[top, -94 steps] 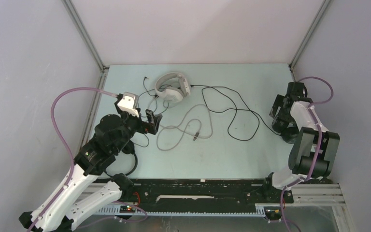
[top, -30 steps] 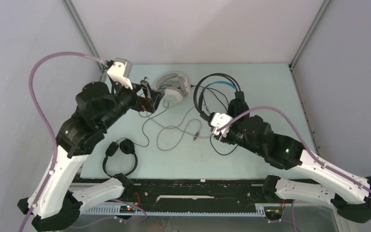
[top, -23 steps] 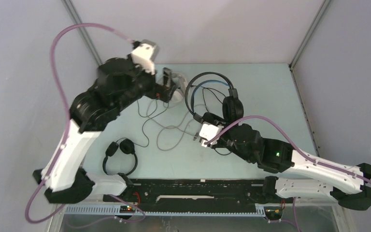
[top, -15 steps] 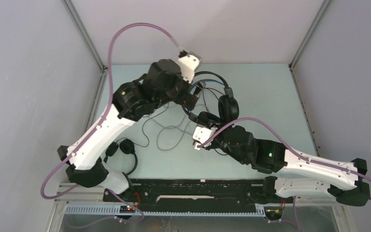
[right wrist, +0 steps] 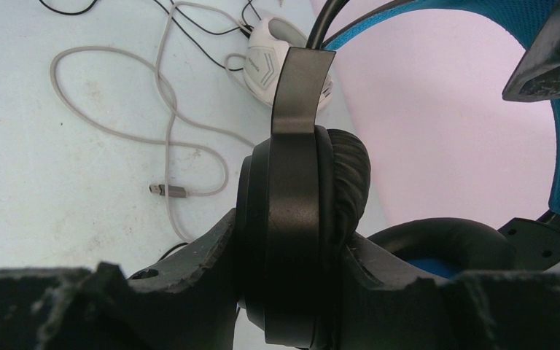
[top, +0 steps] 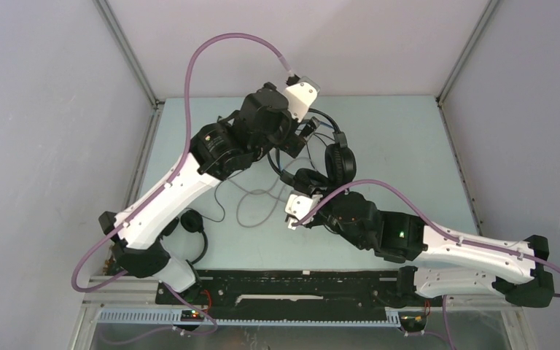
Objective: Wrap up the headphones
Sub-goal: Pick up the headphones from the center of the board.
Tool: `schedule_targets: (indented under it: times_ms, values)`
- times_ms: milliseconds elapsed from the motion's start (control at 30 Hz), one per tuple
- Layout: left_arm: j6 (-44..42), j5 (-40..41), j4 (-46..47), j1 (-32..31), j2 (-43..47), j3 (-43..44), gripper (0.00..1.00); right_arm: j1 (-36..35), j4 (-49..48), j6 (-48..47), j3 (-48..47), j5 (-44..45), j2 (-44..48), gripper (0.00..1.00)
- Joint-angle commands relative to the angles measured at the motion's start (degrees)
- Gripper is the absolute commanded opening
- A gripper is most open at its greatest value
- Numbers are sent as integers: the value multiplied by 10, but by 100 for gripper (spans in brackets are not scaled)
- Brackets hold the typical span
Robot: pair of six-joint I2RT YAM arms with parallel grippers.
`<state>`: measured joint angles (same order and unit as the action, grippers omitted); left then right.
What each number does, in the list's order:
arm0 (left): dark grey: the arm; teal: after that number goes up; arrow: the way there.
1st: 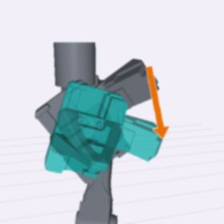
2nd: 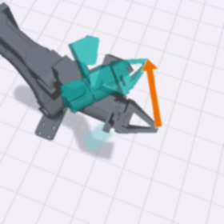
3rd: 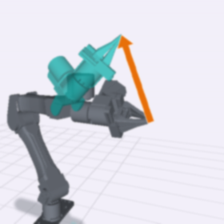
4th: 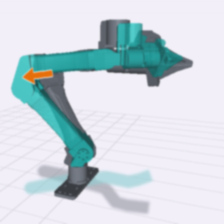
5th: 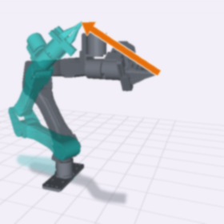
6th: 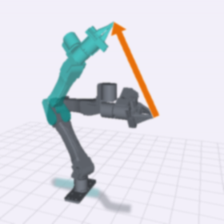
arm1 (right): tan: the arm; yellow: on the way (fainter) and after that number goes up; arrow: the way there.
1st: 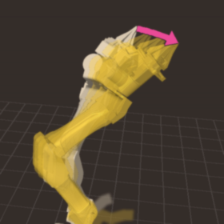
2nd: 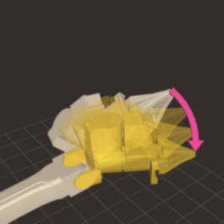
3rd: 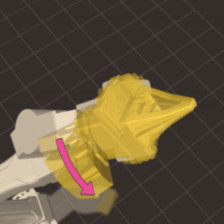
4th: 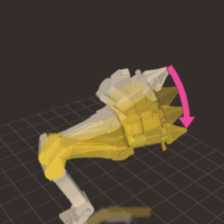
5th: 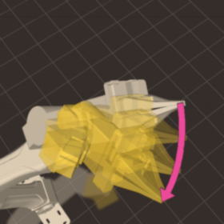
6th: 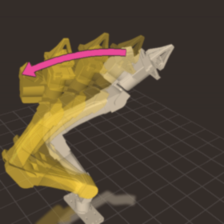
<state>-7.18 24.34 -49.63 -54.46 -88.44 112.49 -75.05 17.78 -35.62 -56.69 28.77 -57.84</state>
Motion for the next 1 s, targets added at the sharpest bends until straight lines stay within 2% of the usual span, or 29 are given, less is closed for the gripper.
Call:
schedule_targets:
  times_ms: [0, 133, 533, 700, 833, 967]
  values:
    - [-46, 1, 19, 0, -5, -8, 86, -6, -52, -19, -8, 18, 5, 33]
    - [-51, -36, 20, 0, 5, -28, 79, -6, -52, -20, -8, 19, 5, 33]
    - [-68, 1, -1, 1, -17, -16, 49, -7, -50, -24, -8, 14, -3, 33]
    - [-76, 22, 4, 1, -20, -32, 29, -7, -50, -19, -8, 13, -8, 33]
    - [-79, 35, 2, 2, -22, -32, 7, -7, -51, -15, -8, 14, -7, 36]
    - [-82, 46, 4, 6, -18, -34, 0, -9, -46, 6, -8, 16, -5, 45]
